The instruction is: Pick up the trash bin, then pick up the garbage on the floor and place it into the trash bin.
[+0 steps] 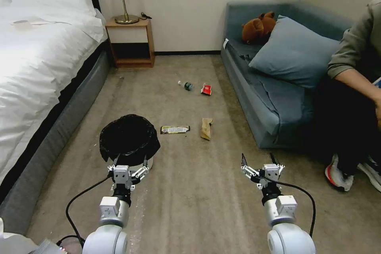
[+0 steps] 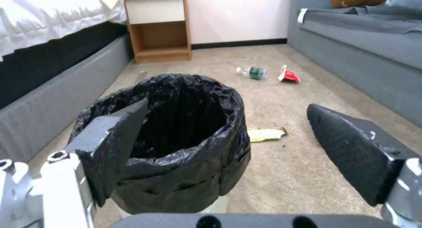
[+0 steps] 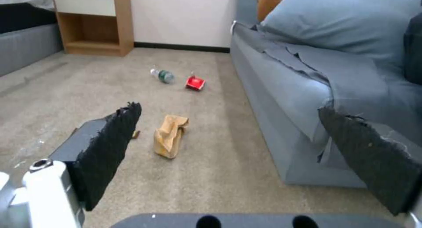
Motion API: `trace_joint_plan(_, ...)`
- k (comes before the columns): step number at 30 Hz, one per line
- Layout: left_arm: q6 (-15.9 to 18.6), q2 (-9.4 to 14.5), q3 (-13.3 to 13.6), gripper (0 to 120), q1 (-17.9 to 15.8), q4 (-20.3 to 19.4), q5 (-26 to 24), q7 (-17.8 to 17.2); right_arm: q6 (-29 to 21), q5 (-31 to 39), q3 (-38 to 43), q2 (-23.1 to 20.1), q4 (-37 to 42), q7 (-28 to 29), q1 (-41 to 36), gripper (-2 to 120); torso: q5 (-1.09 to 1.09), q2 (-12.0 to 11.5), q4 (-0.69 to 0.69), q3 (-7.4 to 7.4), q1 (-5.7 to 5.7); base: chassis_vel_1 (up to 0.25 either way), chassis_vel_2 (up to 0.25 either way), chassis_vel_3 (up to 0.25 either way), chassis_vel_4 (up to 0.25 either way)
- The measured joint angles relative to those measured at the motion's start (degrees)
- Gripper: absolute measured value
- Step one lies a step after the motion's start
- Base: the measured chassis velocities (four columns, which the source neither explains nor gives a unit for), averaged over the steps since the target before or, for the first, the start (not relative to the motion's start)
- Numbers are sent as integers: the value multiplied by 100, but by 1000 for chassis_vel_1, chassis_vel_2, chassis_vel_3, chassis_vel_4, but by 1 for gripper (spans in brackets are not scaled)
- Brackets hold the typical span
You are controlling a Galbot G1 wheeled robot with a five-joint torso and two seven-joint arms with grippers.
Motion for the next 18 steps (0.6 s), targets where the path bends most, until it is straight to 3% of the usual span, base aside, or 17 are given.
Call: trace_joint_plan(18,0,0,0,97,0,0,0,0,0,0,0,0,0,0,0,100,0,0,0,0,0,0,0,0,0)
